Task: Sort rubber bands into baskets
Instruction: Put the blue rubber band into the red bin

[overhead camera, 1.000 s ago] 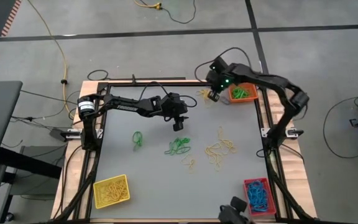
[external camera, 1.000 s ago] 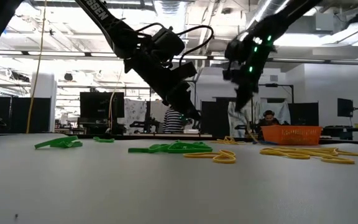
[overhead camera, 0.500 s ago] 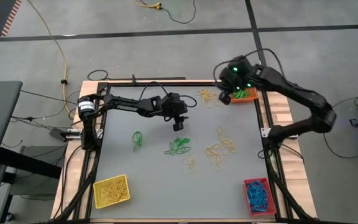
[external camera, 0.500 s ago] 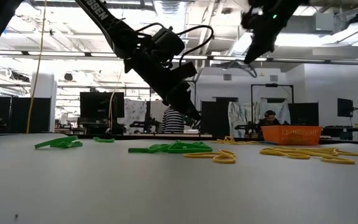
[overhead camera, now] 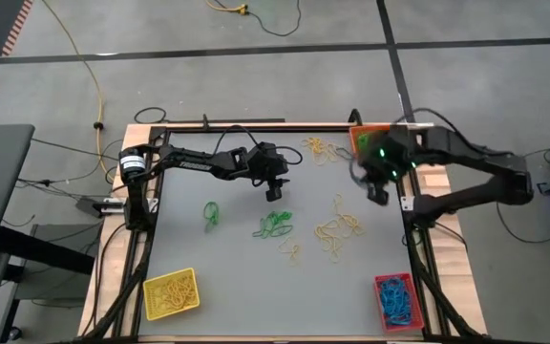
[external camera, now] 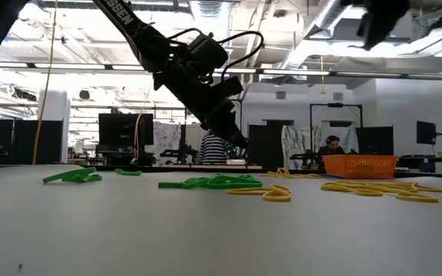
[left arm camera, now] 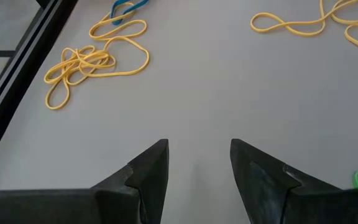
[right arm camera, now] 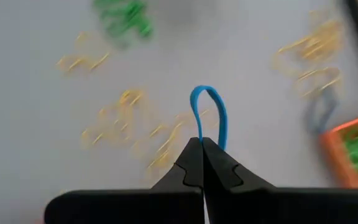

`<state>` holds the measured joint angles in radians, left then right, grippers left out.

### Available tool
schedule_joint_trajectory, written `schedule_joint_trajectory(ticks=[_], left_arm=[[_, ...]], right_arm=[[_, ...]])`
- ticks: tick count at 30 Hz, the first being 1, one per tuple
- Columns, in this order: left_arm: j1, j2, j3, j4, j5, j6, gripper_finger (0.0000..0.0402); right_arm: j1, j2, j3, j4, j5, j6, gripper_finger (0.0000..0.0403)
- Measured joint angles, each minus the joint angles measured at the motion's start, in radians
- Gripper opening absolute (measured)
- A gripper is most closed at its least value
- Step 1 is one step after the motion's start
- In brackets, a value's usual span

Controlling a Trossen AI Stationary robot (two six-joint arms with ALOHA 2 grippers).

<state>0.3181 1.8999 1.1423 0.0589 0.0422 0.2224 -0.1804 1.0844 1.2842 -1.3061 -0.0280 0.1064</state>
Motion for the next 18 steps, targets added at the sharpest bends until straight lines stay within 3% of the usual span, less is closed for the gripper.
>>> schedule_joint_trajectory(ticks=[9, 18], left_arm=[[0.0, 0.0, 0.0, 0.0, 0.0, 0.0, 0.0163], [0.0, 0.0, 0.0, 0.008, 0.0, -0.001, 0.0163]], right_arm=[[0.471, 0.002, 0.0, -0.041, 0.04, 0.405, 0.0019], [0.884, 0.137, 0.0, -0.044, 0.16, 0.849, 0.0019]])
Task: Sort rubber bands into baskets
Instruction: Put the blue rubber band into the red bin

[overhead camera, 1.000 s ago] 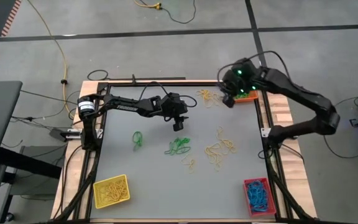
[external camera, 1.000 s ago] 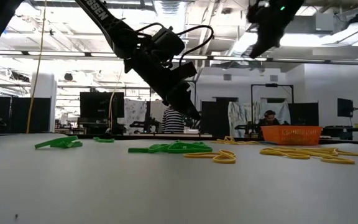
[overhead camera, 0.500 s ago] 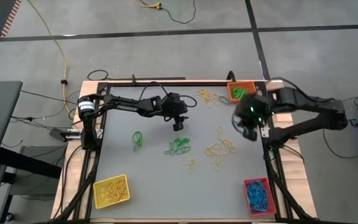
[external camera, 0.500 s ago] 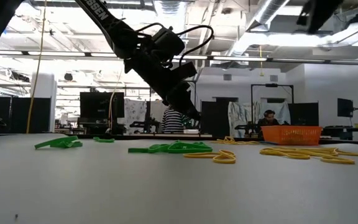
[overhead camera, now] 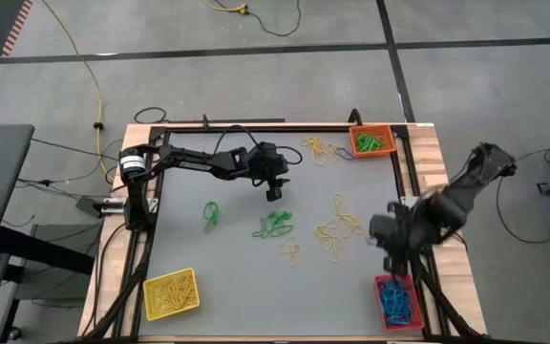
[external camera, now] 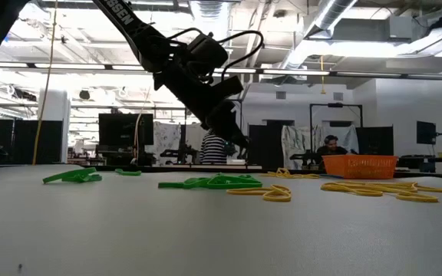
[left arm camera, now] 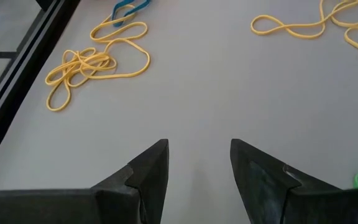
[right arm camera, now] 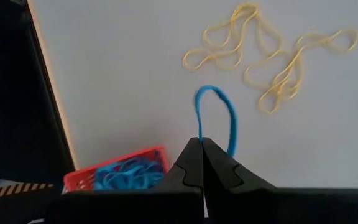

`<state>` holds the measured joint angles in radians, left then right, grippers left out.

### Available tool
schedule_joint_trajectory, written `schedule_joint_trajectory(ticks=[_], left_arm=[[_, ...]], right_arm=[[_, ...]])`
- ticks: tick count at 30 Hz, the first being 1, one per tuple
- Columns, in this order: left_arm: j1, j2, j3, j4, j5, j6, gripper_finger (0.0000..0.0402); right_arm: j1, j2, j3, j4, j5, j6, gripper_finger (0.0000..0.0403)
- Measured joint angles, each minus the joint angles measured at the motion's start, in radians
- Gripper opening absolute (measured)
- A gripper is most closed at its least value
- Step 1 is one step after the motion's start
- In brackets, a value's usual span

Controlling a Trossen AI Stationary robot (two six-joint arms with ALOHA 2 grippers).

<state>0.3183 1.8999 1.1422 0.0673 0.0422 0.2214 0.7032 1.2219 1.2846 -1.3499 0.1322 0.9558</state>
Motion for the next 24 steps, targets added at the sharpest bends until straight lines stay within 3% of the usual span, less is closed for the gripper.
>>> schedule_joint_trajectory(ticks=[10, 24], left_arm=[[0.0, 0.0, 0.0, 0.012, 0.0, -0.027, 0.0163], [-0.024, 0.0, 0.0, 0.07, 0.0, -0.058, 0.0163]], right_arm=[[0.281, 0.239, 0.0, 0.043, 0.002, 0.408, 0.002], [0.445, 0.464, 0.0, 0.161, 0.001, 0.748, 0.002]])
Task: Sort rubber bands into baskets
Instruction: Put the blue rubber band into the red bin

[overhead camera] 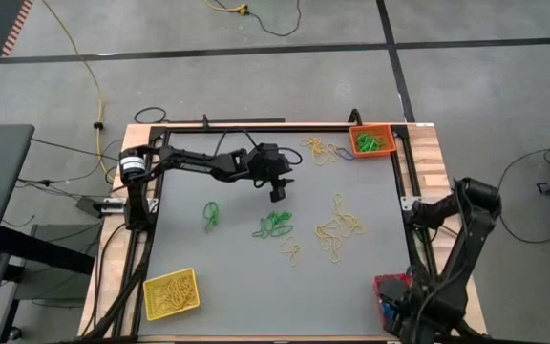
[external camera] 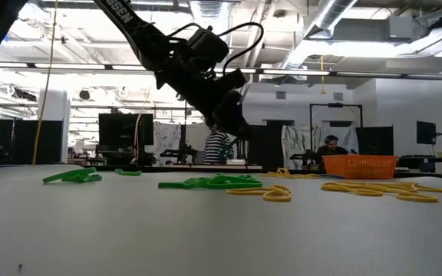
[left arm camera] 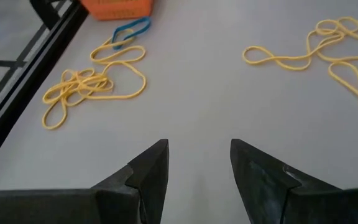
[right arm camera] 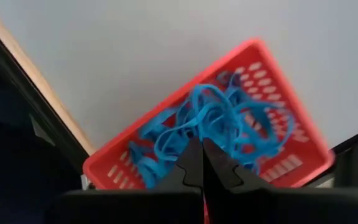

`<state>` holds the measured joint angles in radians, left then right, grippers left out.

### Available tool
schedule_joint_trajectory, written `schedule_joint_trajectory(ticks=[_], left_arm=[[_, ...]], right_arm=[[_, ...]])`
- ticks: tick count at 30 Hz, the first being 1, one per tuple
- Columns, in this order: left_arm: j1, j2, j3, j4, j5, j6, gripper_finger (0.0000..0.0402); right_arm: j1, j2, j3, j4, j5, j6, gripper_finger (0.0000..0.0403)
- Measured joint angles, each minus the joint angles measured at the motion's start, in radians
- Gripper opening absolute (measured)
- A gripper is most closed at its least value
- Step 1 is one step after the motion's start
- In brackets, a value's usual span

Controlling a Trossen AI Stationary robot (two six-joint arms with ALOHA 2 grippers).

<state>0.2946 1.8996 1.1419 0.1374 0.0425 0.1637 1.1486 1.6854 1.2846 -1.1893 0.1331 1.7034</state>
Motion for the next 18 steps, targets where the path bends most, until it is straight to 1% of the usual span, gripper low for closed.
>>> schedule_joint_trajectory(ticks=[6, 9, 14, 18], left_arm=[[-0.025, 0.0, 0.0, 0.012, 0.0, 0.031, 0.0163], [-0.033, 0.0, 0.0, 0.012, 0.0, 0.033, 0.0163], [-0.042, 0.0, 0.0, 0.011, 0.0, 0.034, 0.0163], [-0.049, 0.0, 0.0, 0.008, 0.0, 0.034, 0.0163]], right_arm=[[0.046, 0.076, 0.0, 0.04, 0.0, 0.182, 0.0021], [0.051, 0.108, 0.0, 0.076, -0.002, 0.238, 0.0028], [0.048, 0.134, 0.0, 0.099, -0.042, 0.323, 0.0064], [0.047, 0.133, 0.001, 0.107, -0.078, 0.358, 0.0103]])
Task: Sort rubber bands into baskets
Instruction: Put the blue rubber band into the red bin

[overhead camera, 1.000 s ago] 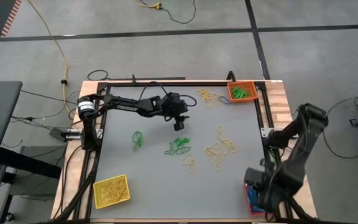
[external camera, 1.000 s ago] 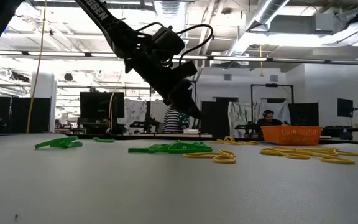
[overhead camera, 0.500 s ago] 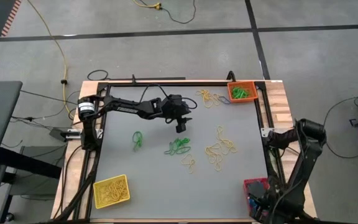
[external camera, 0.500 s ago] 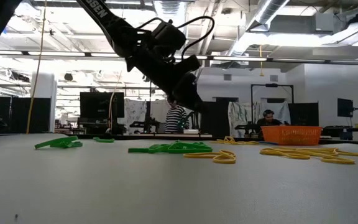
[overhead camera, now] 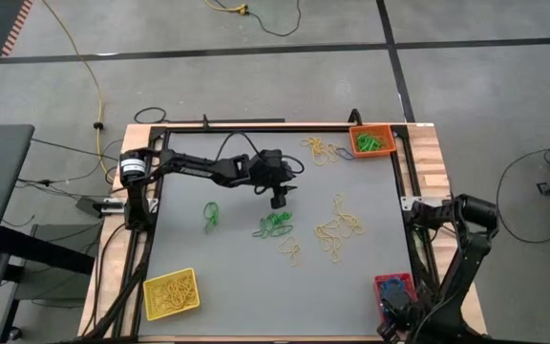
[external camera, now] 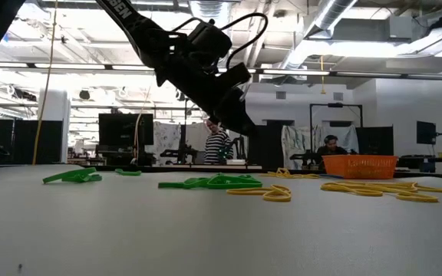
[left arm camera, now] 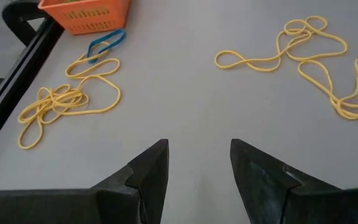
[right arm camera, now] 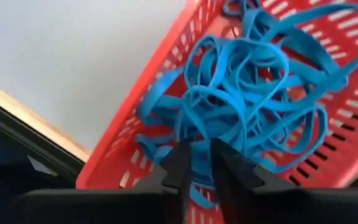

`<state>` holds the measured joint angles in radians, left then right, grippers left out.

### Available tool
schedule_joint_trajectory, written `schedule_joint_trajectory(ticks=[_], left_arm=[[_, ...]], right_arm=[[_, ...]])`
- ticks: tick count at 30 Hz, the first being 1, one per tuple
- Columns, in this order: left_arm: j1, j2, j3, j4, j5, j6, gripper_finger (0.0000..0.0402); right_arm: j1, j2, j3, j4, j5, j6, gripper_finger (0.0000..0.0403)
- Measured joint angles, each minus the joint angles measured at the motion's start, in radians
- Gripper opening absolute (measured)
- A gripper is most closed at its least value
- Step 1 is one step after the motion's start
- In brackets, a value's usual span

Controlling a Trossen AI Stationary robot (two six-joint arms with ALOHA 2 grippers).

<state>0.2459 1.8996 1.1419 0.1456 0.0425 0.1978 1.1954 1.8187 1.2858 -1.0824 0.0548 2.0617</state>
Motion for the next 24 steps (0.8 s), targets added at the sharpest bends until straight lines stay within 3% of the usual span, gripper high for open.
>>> schedule_joint_trajectory(ticks=[12, 24], left_arm=[[-0.013, 0.0, 0.0, -0.022, 0.0, 0.035, 0.0163], [-0.013, 0.0, 0.0, -0.02, 0.0, 0.047, 0.0163]], right_arm=[[0.002, -0.006, 0.131, -0.167, 0.127, -0.001, 0.0211], [-0.068, -0.008, 0.164, -0.357, 0.488, -0.122, 0.0223]])
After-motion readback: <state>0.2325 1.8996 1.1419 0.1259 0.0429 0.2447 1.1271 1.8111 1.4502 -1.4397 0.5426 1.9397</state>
